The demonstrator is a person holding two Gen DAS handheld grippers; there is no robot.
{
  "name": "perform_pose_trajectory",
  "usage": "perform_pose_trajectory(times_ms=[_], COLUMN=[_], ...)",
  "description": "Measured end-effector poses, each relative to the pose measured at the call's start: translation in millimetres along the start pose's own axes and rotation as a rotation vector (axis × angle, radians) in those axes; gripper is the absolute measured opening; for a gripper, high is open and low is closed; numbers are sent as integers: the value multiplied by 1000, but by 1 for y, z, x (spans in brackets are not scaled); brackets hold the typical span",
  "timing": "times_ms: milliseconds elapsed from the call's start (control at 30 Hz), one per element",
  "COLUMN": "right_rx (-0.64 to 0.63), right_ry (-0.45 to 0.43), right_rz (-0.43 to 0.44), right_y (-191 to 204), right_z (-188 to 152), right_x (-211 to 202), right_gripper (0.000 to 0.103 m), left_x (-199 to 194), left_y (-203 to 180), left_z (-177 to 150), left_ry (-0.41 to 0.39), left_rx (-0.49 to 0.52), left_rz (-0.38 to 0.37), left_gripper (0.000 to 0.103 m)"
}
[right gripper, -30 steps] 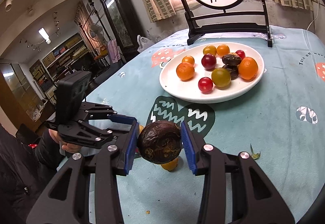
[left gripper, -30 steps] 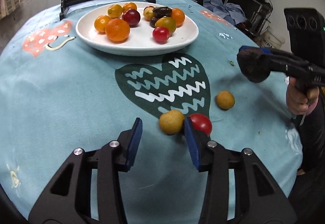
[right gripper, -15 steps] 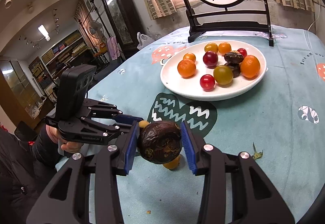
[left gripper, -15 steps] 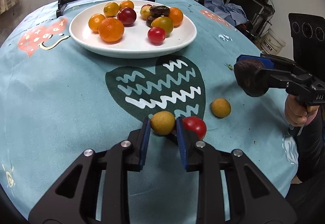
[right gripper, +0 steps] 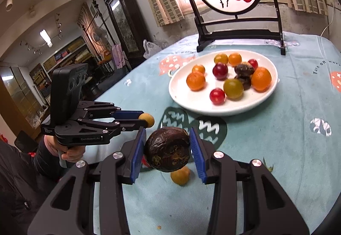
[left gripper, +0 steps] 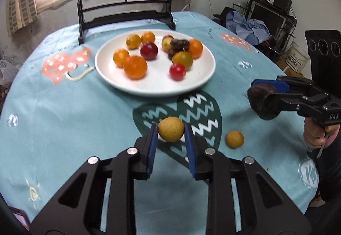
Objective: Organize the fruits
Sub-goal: 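Carry the yellow fruit with the left tool while the right tool carries the mangosteen to the plate, then move both tools back toward the last red tomato and yellow fruit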
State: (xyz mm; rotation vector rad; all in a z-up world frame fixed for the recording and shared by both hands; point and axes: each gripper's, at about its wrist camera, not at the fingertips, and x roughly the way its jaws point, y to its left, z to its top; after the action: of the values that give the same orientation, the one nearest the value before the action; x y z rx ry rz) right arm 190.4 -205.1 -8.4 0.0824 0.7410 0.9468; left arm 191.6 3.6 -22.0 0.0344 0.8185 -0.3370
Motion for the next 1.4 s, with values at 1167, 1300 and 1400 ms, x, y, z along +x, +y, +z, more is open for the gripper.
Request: perform_pose_trajectory(times_ms=[1167, 1300, 1400], right_rx=[-67, -120, -176], right_ry=[5, 86, 115], right_rz=[-287, -280, -291], right_y=[-26, 1, 20], right_z=[63, 23, -4], right_x=[52, 34, 33], right_gripper=[54, 55, 56], left_x=[27, 5, -5], left_y=[49, 36, 31], left_z=[105, 80, 52], left_ry=[-132, -120, -122], left_rx=[-121, -99, -131], left_rz=[210, 210, 191], left_gripper=[87, 91, 95])
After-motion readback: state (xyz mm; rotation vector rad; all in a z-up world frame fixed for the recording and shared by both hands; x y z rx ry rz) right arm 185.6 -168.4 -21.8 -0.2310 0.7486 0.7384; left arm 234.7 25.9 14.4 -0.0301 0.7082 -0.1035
